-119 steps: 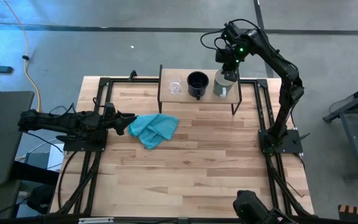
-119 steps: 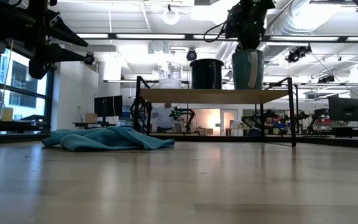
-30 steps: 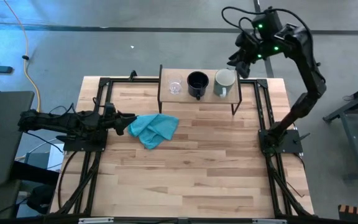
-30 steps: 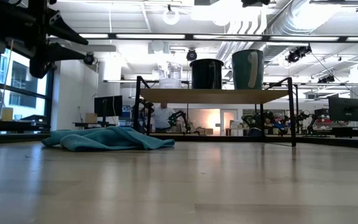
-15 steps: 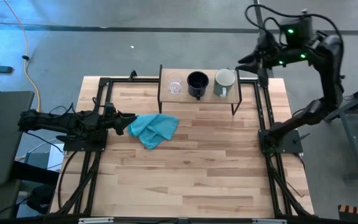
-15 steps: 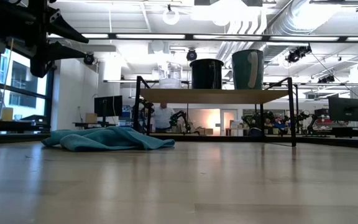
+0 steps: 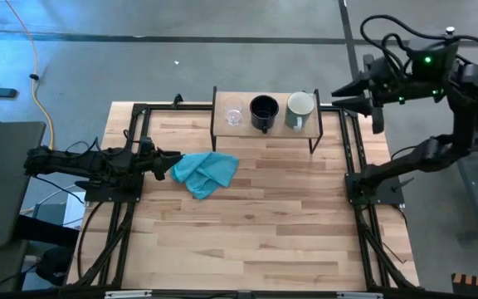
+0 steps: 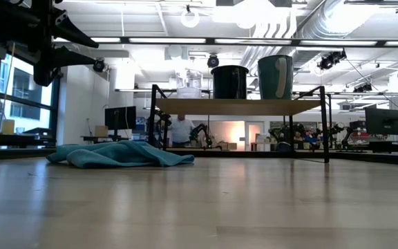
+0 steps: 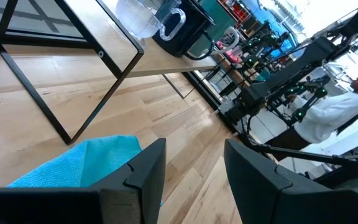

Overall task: Stack small to large cups/mugs on shelf
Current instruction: Return to Home Position

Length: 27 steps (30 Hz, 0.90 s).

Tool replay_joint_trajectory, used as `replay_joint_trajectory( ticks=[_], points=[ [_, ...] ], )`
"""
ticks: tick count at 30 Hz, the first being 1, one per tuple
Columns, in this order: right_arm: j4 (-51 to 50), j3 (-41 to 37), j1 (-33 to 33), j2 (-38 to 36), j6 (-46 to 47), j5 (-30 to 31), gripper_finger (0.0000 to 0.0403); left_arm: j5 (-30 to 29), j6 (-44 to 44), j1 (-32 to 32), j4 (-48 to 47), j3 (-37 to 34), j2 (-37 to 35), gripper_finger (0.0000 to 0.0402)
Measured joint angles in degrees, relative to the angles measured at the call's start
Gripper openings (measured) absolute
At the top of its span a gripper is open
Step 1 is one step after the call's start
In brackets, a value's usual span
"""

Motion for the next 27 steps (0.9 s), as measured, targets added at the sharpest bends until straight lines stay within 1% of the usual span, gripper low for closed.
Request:
replay_joint_trajectory(
  ticks=[14, 23, 27],
  points=[
    [0.04, 0.0, 9.08, -3.53, 3.07, 8.91, 0.0108, 1.09, -0.79, -0.01, -0.05, 0.0, 0.0, 0.0152],
    [0.02, 0.0, 11.4, -5.93, 3.84, 12.88, 0.0108, 1.09, -1.05, -0.01, -0.07, 0.0, 0.0, 0.0152],
    [-0.02, -0.02, 11.5, -6.98, 3.84, 13.11, 0.0108, 1.09, -1.07, 0.0, -0.07, 0.0, 0.0, 0.0152]
  ],
)
